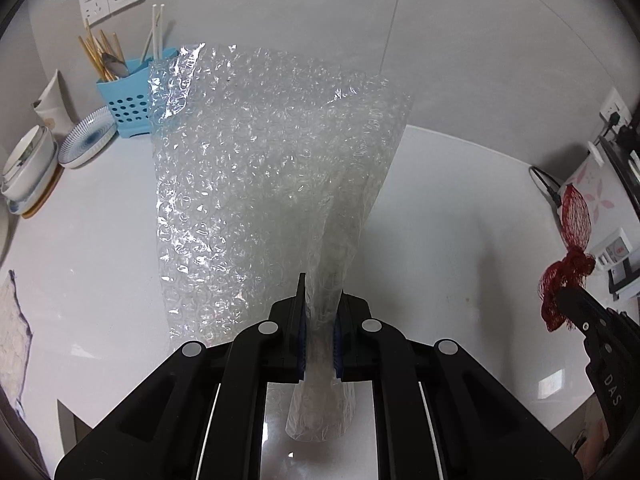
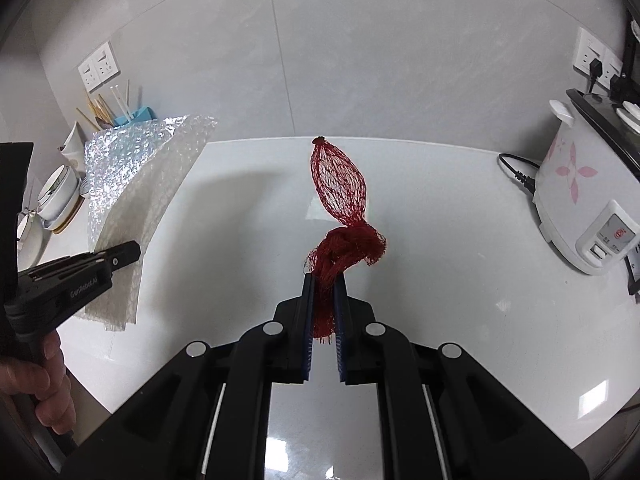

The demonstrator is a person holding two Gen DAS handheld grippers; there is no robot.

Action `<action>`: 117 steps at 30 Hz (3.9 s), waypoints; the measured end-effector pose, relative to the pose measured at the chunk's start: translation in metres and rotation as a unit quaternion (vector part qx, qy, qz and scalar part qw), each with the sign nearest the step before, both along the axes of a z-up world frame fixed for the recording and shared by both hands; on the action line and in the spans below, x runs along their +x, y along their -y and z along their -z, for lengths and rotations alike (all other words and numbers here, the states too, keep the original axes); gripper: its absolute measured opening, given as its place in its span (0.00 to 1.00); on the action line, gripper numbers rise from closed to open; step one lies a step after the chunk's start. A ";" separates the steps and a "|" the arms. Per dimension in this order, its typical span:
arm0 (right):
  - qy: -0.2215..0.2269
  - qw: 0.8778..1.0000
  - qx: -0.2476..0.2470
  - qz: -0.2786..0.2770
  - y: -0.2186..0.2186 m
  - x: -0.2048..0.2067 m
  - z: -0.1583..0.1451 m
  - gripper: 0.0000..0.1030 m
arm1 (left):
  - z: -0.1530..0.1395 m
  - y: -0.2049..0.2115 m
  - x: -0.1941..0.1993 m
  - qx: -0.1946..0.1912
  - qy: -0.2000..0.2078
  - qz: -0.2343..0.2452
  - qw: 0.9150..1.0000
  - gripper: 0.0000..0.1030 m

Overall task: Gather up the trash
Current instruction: 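Lift the bubble wrap and red mesh net and carry them down over the trash bin, then open the left tool to drop the bubble wrap while the right tool drops the mesh net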

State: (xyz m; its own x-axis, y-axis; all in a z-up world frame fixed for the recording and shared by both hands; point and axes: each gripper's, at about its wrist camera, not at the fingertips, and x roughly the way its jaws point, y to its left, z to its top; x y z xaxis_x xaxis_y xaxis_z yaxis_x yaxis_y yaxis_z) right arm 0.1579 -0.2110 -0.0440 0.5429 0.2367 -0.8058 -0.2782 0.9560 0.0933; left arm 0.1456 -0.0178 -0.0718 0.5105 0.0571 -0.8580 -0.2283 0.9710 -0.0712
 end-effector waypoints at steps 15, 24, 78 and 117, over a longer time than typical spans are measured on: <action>0.029 1.000 0.002 0.000 -0.014 -0.090 -0.026 0.08 | -0.029 -0.005 -0.105 -0.004 0.031 0.013 0.999 0.08; 0.039 0.999 -0.005 0.004 -0.019 -0.156 -0.029 0.08 | -0.027 -0.006 -0.171 -0.005 0.029 0.029 0.999 0.08; -0.147 0.989 -0.022 -0.008 0.017 -0.281 0.272 0.08 | 0.301 0.056 -0.313 -0.021 -0.068 0.115 0.991 0.08; -0.190 0.980 -0.016 -0.064 -0.019 -0.283 0.332 0.11 | 0.307 0.008 -0.313 -0.013 -0.071 0.061 0.996 0.91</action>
State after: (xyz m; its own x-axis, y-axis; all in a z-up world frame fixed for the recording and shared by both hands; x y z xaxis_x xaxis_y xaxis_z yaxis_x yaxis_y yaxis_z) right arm -0.1250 -0.1925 -0.3761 0.1707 0.2550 -0.9518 -0.3476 0.9194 0.1840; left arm -0.1675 -0.0255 -0.3785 0.3863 -0.0206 -0.9221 -0.1189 0.9903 -0.0720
